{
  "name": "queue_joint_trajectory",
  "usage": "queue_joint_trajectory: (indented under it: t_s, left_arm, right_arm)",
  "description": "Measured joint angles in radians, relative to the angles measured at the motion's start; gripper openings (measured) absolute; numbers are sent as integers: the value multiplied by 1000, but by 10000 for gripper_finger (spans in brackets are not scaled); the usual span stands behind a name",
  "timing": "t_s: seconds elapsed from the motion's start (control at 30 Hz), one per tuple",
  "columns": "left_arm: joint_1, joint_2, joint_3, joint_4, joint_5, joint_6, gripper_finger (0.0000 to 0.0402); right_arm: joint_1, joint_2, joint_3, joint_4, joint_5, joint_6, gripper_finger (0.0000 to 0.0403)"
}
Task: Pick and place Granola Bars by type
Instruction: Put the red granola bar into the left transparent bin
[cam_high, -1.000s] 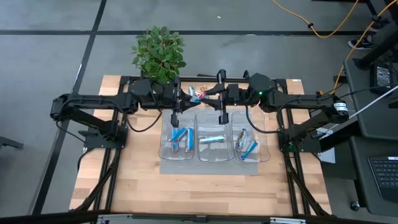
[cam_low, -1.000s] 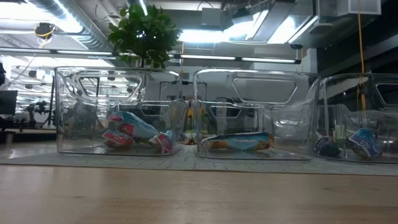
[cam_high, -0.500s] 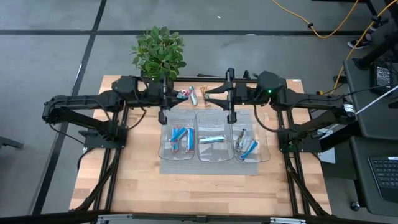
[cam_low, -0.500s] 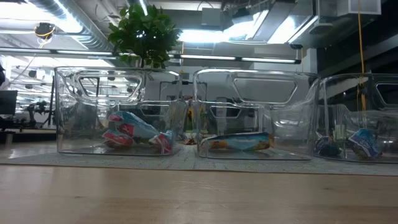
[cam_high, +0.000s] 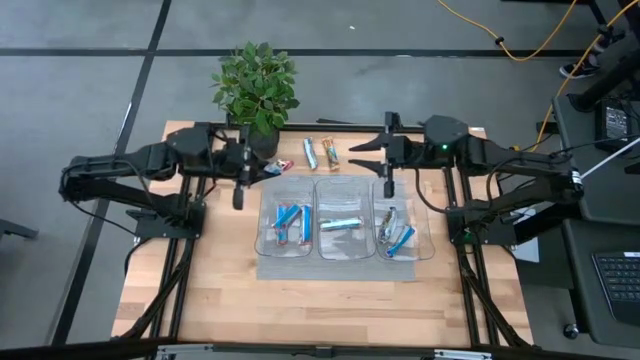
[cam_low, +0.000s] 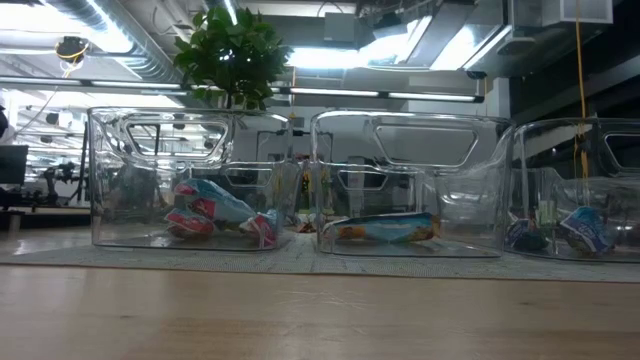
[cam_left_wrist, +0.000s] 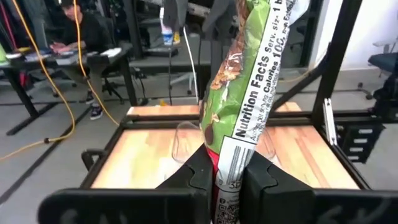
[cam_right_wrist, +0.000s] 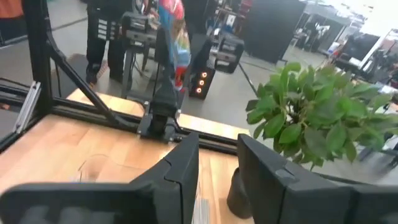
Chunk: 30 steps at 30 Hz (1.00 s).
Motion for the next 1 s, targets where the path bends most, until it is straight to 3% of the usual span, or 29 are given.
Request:
queue_joint_trajectory:
  t_s: [0.3, 0.67, 1.0]
  left_arm:
    - [-11, -21, 0, -147, 7, -89, 24]
    - [-11, 60, 0, -270, 2, -153, 26]
    - [-11, 149, 0, -370, -82, -153, 26]
  right_arm:
    - [0, -5, 0, 2, 45, -31, 114]
    - [0, -5, 0, 1, 45, -35, 114]
    - [0, -5, 0, -1, 45, -32, 114]
